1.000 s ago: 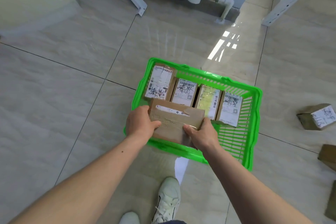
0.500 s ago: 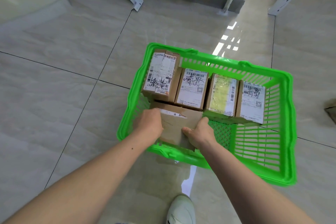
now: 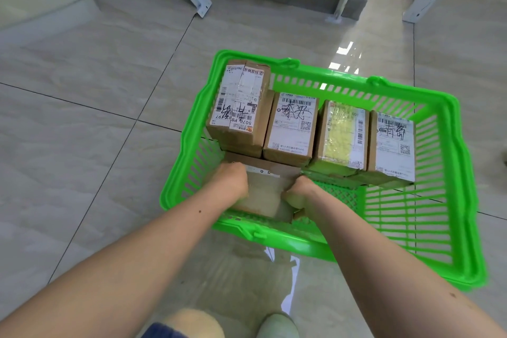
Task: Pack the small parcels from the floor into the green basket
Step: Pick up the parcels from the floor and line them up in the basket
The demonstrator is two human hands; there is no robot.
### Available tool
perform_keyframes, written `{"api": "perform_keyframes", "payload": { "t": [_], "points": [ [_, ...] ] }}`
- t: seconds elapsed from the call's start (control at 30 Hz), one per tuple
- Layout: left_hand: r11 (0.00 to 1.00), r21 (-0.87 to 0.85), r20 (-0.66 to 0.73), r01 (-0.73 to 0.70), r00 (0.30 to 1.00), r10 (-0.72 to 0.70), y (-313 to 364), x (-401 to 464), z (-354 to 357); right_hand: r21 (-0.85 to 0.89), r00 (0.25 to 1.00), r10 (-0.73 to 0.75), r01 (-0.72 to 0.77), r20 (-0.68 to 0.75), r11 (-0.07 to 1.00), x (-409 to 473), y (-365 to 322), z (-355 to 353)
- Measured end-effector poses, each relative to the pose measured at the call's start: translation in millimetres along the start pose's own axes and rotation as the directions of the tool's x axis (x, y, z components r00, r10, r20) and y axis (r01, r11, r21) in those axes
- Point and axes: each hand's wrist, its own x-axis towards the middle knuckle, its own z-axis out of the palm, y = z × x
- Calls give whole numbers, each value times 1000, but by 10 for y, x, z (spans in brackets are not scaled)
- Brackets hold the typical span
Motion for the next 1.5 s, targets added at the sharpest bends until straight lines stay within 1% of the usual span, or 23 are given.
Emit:
{"api": "perform_keyframes", "payload": {
  "t": [0.07,0.13,0.2,0.33,0.43,0.53,0.63,0.73,0.8,0.97,1.07,1.2,1.33,1.5],
  "points": [
    [999,33,-10,-14,1000,14,5,31,24,-3,1000,-1,1,3,1000,-76,-11,-24],
    [999,31,-15,-13,1000,13,17,42,10,-24,1000,-18,18,-19,1000,-121,12,-57],
    [1000,18,-26,-7,1000,7,27,15,-34,-27,997,-40,38,-64,999,-179,67,-104],
    [999,-22,-54,27,998,-29,62,-200,-204,44,983,-39,48,-181,998,-525,162,-310],
    [998,-42,-22,42,999,-43,200,-546,-394,132,986,-46,67,-160,989,-938,252,-505],
    [995,-85,-26,48,998,-51,418,-975,-638,212,984,-70,104,-162,972,-1417,350,-730],
    [990,-138,-60,24,998,-32,650,-1437,-924,275,972,-53,117,-229,954,-1871,478,-1010],
    [985,-171,-78,-8,997,-6,891,-1922,-1204,375,956,9,106,-294,921,-2382,641,-1294],
    [983,-176,-74,-53,996,41,1080,-2234,-1345,442,947,52,98,-316,891,-2723,796,-1464],
    [978,-138,-53,-157,987,151,1713,-2957,-1535,617,920,192,66,-343,784,-3507,1322,-1873],
    [969,-95,-27,-229,974,227,2221,-3344,-1536,694,903,265,49,-337,718,-3909,1749,-2146],
    [957,-52,-23,-285,959,284,3051,-3796,-1427,758,877,340,41,-339,651,-4268,2420,-2615],
    [943,-60,41,-328,943,330,3958,-4103,-1189,794,853,395,35,-340,608,-4460,3152,-3148],
    [933,-70,62,-352,932,356,4969,-4372,-880,827,833,445,26,-328,561,-4551,3993,-3714]
  ]
}}
